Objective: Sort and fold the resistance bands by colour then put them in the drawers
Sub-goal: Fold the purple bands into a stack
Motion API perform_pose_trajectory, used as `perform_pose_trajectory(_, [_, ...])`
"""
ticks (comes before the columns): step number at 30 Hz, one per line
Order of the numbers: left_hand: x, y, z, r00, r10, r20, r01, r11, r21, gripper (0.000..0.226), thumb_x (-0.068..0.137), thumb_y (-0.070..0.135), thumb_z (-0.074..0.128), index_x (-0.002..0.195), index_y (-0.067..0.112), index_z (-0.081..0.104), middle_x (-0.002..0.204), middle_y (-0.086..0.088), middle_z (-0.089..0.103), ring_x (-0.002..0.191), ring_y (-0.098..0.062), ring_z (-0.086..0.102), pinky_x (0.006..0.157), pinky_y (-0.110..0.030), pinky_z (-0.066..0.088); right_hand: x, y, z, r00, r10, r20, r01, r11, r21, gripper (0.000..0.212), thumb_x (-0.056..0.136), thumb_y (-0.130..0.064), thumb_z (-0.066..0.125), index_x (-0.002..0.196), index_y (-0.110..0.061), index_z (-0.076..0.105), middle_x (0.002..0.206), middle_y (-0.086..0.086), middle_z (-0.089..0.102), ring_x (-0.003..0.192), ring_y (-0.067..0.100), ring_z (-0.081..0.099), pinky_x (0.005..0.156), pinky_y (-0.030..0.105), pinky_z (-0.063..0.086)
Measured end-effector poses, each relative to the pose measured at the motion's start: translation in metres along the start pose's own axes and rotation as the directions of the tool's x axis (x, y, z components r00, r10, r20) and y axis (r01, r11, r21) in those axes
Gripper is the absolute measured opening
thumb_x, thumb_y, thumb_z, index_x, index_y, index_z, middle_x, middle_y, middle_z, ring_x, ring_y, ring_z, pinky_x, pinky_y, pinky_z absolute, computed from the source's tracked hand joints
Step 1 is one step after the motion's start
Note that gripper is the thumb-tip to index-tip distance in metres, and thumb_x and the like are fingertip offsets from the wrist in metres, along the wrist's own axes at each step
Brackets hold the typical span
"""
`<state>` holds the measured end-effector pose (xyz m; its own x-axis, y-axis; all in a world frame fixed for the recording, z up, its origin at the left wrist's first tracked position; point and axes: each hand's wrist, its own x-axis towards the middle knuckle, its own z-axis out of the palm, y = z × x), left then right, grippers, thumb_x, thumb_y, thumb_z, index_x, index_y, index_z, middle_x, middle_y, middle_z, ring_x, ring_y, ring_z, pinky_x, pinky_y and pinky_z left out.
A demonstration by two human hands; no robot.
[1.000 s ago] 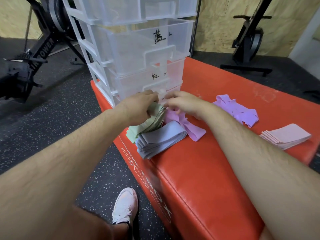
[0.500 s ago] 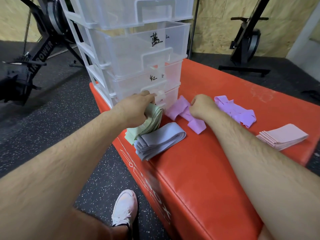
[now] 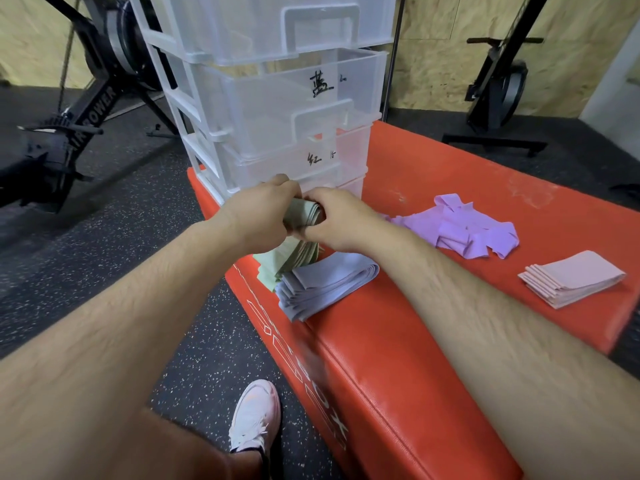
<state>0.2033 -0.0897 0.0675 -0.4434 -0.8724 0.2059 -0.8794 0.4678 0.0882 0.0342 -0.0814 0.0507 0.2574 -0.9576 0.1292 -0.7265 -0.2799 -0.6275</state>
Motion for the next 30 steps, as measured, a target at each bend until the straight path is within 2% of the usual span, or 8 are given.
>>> perform_pose_trajectory(6, [-0.012, 0.004, -0.004, 0.978, -0.037, -0.204, -0.041, 0.929, -0.367, 0.074, 0.083, 0.017, 0.073, 0.147, 0.013, 0.036, 0.135, -0.002, 0.051, 0.123, -0.021, 0.046, 0.099, -0.026, 0.035, -0.002, 0.004, -0.011, 0.983, 0.016, -0.182, 0.021, 0.98, 0.198, 0.025, 0.074, -0.021, 0.078, 0.095, -0.018, 0.065, 0.076, -0.007, 0.063, 0.06, 0.004, 0.056, 0.058, 0.025, 0.044])
perform_pose_trajectory(9, [-0.018, 0.008, -0.009, 0.993, -0.095, -0.075, 0.024, 0.759, -0.65, 0.083, 0.08, 0.034, 0.076, 0.149, 0.024, 0.031, 0.136, 0.01, 0.053, 0.124, -0.006, 0.052, 0.105, -0.026, 0.04, -0.003, 0.001, -0.028, 0.984, 0.009, -0.179, 0.073, 0.892, 0.447, 0.022, 0.074, -0.014, 0.079, 0.093, -0.015, 0.069, 0.08, 0.01, 0.072, 0.068, 0.013, 0.063, 0.064, 0.045, 0.058])
perform_pose_trajectory(12, [-0.024, 0.013, -0.016, 0.991, -0.132, 0.026, 0.097, 0.574, -0.813, 0.056, 0.087, 0.024, 0.075, 0.132, 0.024, 0.042, 0.113, 0.007, 0.064, 0.087, -0.003, 0.07, 0.076, -0.026, 0.059, -0.001, 0.004, -0.039, 0.983, -0.006, -0.182, 0.113, 0.804, 0.583, 0.027, 0.068, -0.019, 0.079, 0.094, -0.014, 0.072, 0.098, 0.026, 0.072, 0.081, 0.03, 0.071, 0.079, 0.07, 0.054])
perform_pose_trajectory(14, [-0.024, 0.013, -0.022, 0.987, -0.156, 0.031, 0.114, 0.556, -0.823, 0.039, 0.089, 0.023, 0.073, 0.12, 0.027, 0.05, 0.104, 0.008, 0.065, 0.077, 0.001, 0.067, 0.065, -0.016, 0.055, -0.002, 0.003, -0.042, 0.981, -0.003, -0.192, 0.128, 0.751, 0.647, 0.026, 0.069, -0.016, 0.079, 0.093, -0.01, 0.071, 0.09, 0.022, 0.073, 0.081, 0.027, 0.072, 0.083, 0.066, 0.055])
perform_pose_trajectory(17, [-0.026, 0.005, -0.026, 0.981, -0.153, 0.116, 0.177, 0.484, -0.857, 0.036, 0.082, 0.037, 0.075, 0.112, 0.035, 0.057, 0.108, 0.004, 0.07, 0.09, -0.004, 0.069, 0.083, -0.026, 0.055, 0.0, 0.001, -0.042, 0.981, 0.074, -0.181, 0.088, 0.659, 0.747, 0.034, 0.071, -0.014, 0.075, 0.097, 0.006, 0.069, 0.089, 0.018, 0.07, 0.082, 0.028, 0.071, 0.088, 0.053, 0.059])
perform_pose_trajectory(21, [-0.03, 0.002, -0.024, 0.957, -0.244, 0.157, 0.274, 0.579, -0.768, 0.047, 0.082, 0.042, 0.074, 0.124, 0.039, 0.053, 0.1, 0.001, 0.07, 0.088, -0.016, 0.07, 0.078, -0.03, 0.057, 0.005, 0.008, -0.028, 0.973, 0.222, -0.06, -0.108, 0.671, 0.733, 0.019, 0.074, -0.013, 0.073, 0.084, 0.002, 0.068, 0.08, 0.021, 0.068, 0.071, 0.033, 0.07, 0.081, 0.068, 0.052])
perform_pose_trajectory(26, [-0.029, 0.01, -0.003, 0.99, -0.144, 0.014, 0.138, 0.911, -0.388, 0.044, 0.088, 0.029, 0.064, 0.126, 0.039, 0.046, 0.104, -0.009, 0.055, 0.076, -0.026, 0.062, 0.071, -0.032, 0.05, 0.007, 0.015, -0.006, 0.944, 0.33, 0.02, -0.259, 0.699, 0.667, 0.009, 0.082, -0.006, 0.067, 0.089, -0.001, 0.07, 0.078, 0.011, 0.067, 0.079, 0.025, 0.07, 0.076, 0.04, 0.064])
perform_pose_trajectory(30, [-0.013, 0.008, 0.021, 0.993, -0.085, 0.081, 0.104, 0.959, -0.264, 0.034, 0.091, 0.022, 0.057, 0.125, 0.03, 0.056, 0.111, -0.006, 0.048, 0.086, -0.028, 0.058, 0.083, -0.031, 0.045, 0.016, 0.031, -0.002, 0.916, 0.402, 0.014, -0.363, 0.812, 0.456, 0.029, 0.074, -0.026, 0.072, 0.099, -0.015, 0.062, 0.084, 0.004, 0.067, 0.073, 0.021, 0.066, 0.063, 0.034, 0.054])
